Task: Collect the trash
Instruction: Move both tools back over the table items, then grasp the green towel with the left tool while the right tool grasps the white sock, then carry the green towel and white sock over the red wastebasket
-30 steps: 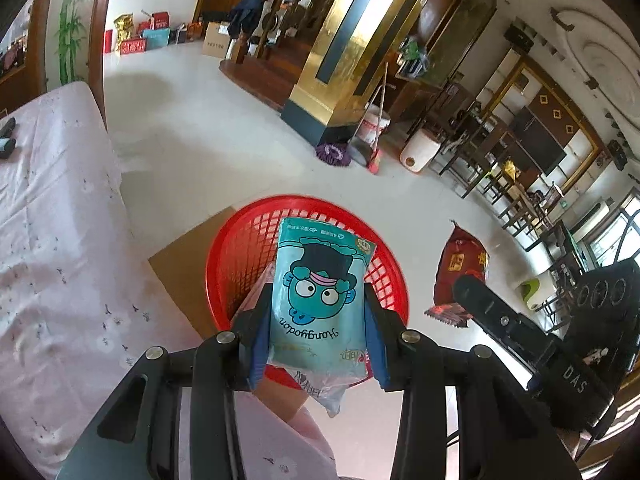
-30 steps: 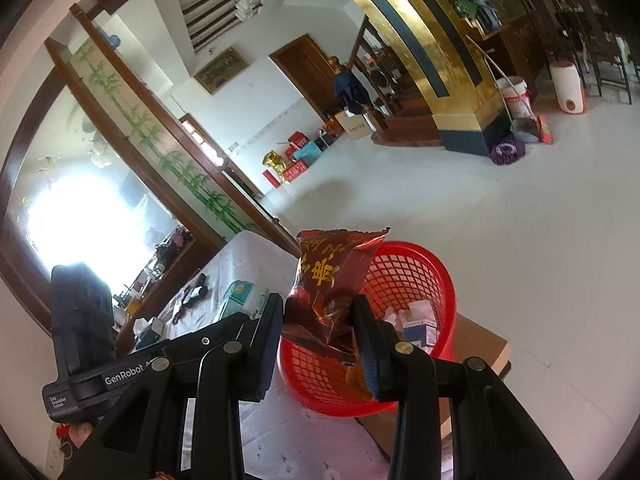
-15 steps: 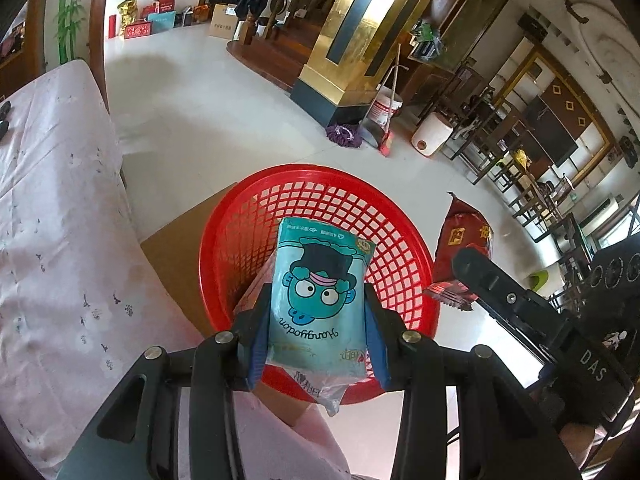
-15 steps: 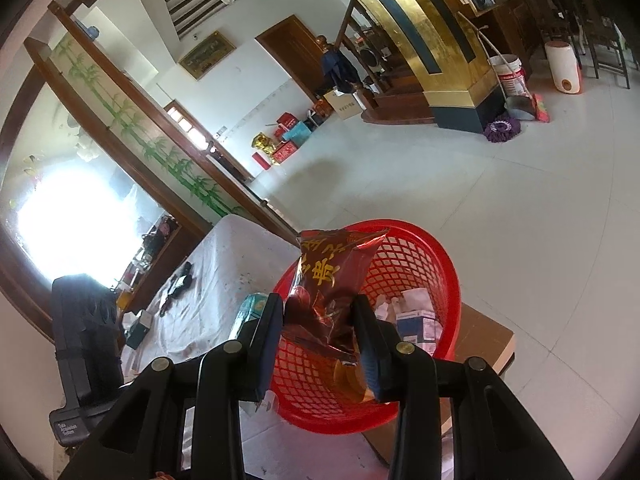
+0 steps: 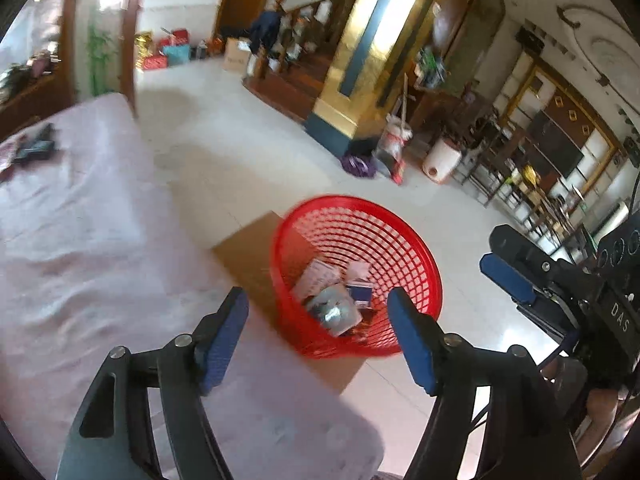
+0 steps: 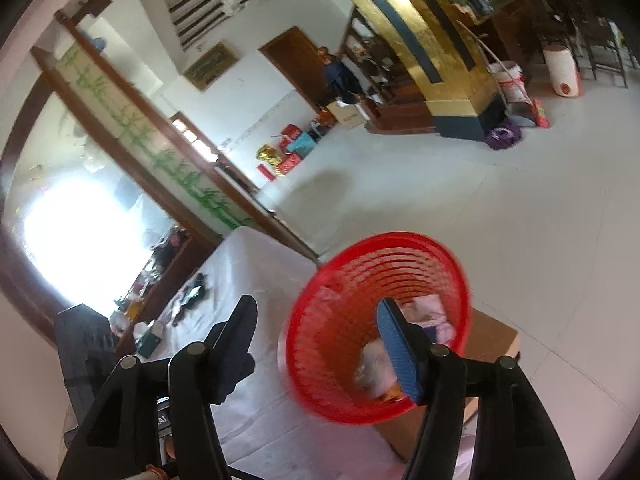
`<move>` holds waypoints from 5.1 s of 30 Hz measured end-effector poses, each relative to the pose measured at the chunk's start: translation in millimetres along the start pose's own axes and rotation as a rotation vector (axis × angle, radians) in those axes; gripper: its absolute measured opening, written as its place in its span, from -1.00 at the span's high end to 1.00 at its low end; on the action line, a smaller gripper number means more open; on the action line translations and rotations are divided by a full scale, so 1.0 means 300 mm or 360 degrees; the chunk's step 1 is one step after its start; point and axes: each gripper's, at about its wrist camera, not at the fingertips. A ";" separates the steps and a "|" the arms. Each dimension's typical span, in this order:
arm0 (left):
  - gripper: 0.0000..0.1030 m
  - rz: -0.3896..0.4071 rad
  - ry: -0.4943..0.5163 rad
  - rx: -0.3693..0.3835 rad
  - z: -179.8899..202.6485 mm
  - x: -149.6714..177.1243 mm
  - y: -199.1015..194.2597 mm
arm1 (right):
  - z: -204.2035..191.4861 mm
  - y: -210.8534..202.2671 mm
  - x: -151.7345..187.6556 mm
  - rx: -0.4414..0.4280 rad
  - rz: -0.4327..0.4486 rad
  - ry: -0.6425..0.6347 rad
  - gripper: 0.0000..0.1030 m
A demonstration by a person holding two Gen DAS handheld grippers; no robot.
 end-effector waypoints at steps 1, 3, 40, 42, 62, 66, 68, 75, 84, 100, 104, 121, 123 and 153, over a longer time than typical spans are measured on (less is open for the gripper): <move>-0.45 0.0029 -0.0016 -0.0032 -0.025 0.011 -0.047 | -0.033 -0.010 0.010 -0.0026 0.0006 -0.0023 -0.32; -0.51 0.0111 -0.0059 -0.0099 -0.086 0.042 -0.173 | -0.123 -0.024 0.042 -0.0109 0.0001 -0.0089 -0.38; -0.62 0.0402 -0.1037 -0.0865 -1.283 0.536 -0.966 | -1.205 0.728 0.738 -0.0709 -0.0908 -0.0731 -0.54; -0.62 0.0375 -0.1048 -0.0875 -1.309 0.545 -0.942 | -1.224 0.795 0.776 -0.0686 -0.0968 -0.0742 -0.54; -0.62 0.0196 -0.1091 -0.0819 -1.423 0.533 -0.787 | -1.231 1.178 0.980 -0.0609 -0.1332 -0.0630 0.63; -0.62 0.0168 -0.1070 -0.0812 -1.427 0.509 -0.748 | -1.170 1.085 0.932 -0.0645 -0.1279 -0.0619 0.69; -0.62 0.0127 -0.1053 -0.0836 -1.441 0.488 -0.711 | -1.133 1.021 0.903 -0.0663 -0.1233 -0.0616 0.71; -0.34 0.0018 -0.1132 -0.0831 -1.515 0.470 -0.591 | -1.003 0.796 0.798 -0.0682 -0.1023 -0.0612 0.71; 0.30 0.0066 -0.1145 -0.0795 -1.366 0.505 -0.621 | -0.873 0.612 0.751 -0.0739 -0.0936 -0.0552 0.72; 0.30 0.0161 -0.0763 -0.0469 -0.733 0.526 -0.594 | -0.631 0.259 0.617 -0.0615 -0.0614 -0.0497 0.71; 0.30 0.0213 -0.0629 -0.0493 -0.596 0.509 -0.616 | -0.591 0.157 0.579 -0.0569 -0.0490 -0.0501 0.71; 0.30 0.0479 -0.0263 -0.0585 -0.279 0.417 -0.745 | -0.530 -0.078 0.477 -0.0513 -0.0239 -0.0502 0.71; 0.30 0.0505 -0.0211 -0.0575 -0.233 0.398 -0.746 | -0.515 -0.104 0.460 -0.0488 -0.0205 -0.0498 0.71; 0.30 0.0530 0.0232 -0.0282 0.201 0.175 -0.500 | -0.225 -0.451 0.181 -0.0059 0.0284 -0.0312 0.71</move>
Point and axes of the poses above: each gripper's, at about its wrist camera, not at the fingertips, and y roughly the way its jaws point, z to its right, x to its underside, and after that the axes turned 1 degree about -z, right-handed
